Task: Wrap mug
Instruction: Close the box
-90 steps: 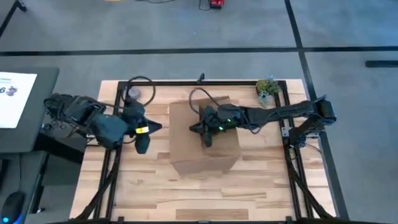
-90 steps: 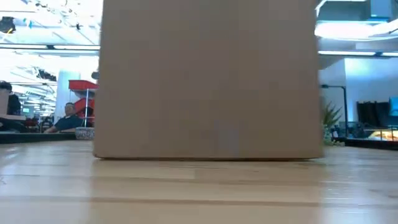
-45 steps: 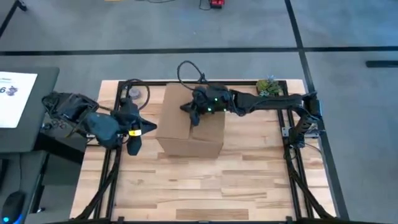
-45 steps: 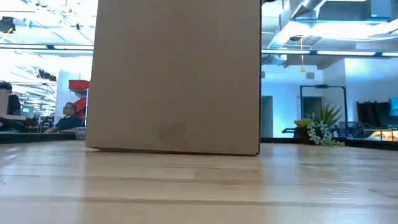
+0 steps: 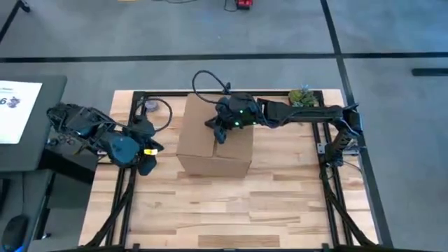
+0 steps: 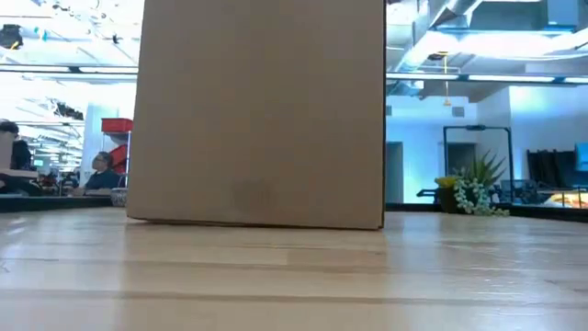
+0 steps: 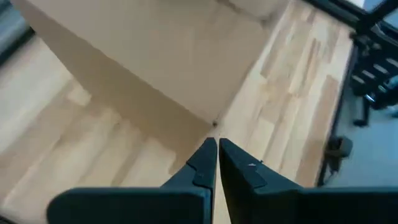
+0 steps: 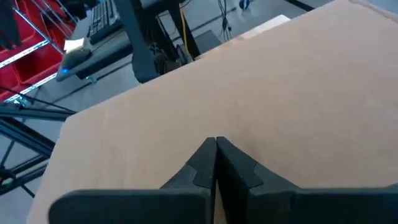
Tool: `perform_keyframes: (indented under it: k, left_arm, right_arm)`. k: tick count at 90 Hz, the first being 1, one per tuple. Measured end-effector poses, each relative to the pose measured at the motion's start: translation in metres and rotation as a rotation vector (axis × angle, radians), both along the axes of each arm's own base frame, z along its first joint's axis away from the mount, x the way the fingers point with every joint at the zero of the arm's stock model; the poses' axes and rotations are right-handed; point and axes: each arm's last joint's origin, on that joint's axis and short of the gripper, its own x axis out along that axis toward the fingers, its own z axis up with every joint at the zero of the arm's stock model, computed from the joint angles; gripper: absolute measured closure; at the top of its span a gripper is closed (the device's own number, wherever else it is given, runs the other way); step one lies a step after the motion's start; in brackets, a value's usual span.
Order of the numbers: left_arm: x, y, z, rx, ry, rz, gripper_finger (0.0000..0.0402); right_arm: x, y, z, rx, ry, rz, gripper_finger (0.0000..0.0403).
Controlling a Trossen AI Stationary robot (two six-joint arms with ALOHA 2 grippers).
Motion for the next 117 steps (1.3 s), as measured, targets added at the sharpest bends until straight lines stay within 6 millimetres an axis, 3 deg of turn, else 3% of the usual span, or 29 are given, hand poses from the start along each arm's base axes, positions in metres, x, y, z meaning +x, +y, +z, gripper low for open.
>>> perform_keyframes:
  k: [27, 40, 50, 71, 87, 117]
  left_arm:
    - [-0.009, 0.008, -0.075, -0.12, -0.107, 0.182, 0.0402]
    - [0.001, 0.004, -0.114, -0.16, -0.178, 0.212, 0.0402]
    - [0.014, 0.002, -0.13, -0.224, -0.269, 0.27, 0.0402]
    - [0.026, 0.005, -0.125, -0.249, -0.372, 0.287, 0.0402]
    - [0.013, 0.011, -0.109, -0.235, -0.392, 0.273, 0.0402]
    - [0.003, 0.019, -0.105, -0.206, -0.397, 0.287, 0.0402]
  right_arm:
    - [-0.003, -0.008, 0.0, 0.022, 0.008, 0.139, 0.0403]
    - [-0.004, -0.012, -0.001, -0.006, 0.006, 0.194, 0.0403]
    - [-0.005, -0.018, -0.001, -0.022, 0.0, 0.222, 0.0403]
    - [-0.007, -0.031, 0.0, -0.01, -0.014, 0.224, 0.0403]
    - [-0.007, -0.029, 0.0, -0.016, -0.008, 0.236, 0.0403]
    - [0.002, -0.027, -0.012, -0.019, 0.014, 0.243, 0.0403]
